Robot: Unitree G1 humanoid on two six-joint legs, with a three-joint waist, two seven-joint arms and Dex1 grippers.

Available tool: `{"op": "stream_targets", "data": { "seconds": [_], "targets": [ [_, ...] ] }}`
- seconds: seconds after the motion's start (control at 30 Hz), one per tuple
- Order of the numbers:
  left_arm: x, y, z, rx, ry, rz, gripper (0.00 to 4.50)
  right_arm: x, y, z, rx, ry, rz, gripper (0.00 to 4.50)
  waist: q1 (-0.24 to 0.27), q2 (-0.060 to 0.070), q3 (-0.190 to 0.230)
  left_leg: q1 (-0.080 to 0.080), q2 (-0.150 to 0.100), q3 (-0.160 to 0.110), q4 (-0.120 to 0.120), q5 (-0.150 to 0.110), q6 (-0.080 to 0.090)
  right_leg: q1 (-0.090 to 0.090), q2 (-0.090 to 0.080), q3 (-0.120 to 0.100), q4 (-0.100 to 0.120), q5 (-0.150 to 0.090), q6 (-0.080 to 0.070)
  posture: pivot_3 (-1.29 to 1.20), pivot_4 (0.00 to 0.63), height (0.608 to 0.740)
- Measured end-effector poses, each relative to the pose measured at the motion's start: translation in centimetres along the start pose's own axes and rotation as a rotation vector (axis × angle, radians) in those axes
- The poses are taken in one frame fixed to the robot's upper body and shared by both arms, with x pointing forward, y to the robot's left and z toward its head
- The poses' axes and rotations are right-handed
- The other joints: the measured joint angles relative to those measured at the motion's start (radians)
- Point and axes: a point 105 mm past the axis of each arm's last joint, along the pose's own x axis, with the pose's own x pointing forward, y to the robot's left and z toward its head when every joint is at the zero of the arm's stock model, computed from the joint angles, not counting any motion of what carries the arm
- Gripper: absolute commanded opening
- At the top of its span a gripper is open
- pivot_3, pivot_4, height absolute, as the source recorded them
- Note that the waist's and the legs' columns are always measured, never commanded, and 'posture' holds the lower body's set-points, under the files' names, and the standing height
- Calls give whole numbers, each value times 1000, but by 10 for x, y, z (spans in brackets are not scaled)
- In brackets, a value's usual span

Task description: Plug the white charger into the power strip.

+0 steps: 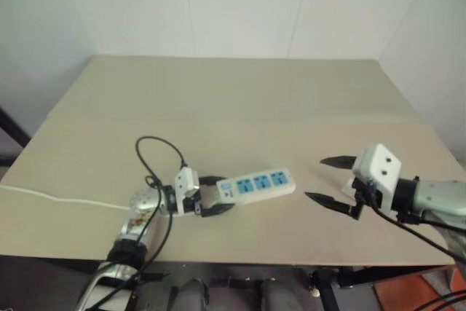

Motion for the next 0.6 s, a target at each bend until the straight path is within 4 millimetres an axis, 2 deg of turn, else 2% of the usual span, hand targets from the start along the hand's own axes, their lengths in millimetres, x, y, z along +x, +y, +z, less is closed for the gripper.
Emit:
{"op": "stream_targets", "data": {
  "seconds": [0.2,0.37,0.47,0.6],
  "targets": [
    [-3,-3,-1,-1,16,-42,3251,-2,-8,-1,-15,45,8,4500,-3,0,0,0,0,0,0,0,0,0,0,0,0,0,0,0,150,740],
    [-5,-6,-1,32,44,-113,3251,-9,-38,4,-85,287,32,4500,-5,2,-1,1,1,0,-1,0,0,0,0,0,-1,0,-1,0,150,740],
    [-6,-5,1,46,67,-169,3251,-2,-56,7,-46,403,46,4500,-15,2,-1,0,1,1,-2,0,0,-1,0,0,-2,0,-2,0,150,740],
    [-5,-3,4,54,78,-221,3251,9,-67,-14,26,600,74,4500,-18,2,-1,-4,1,0,-2,0,0,-4,0,-1,-4,0,-2,0,150,740]
  ]
}}
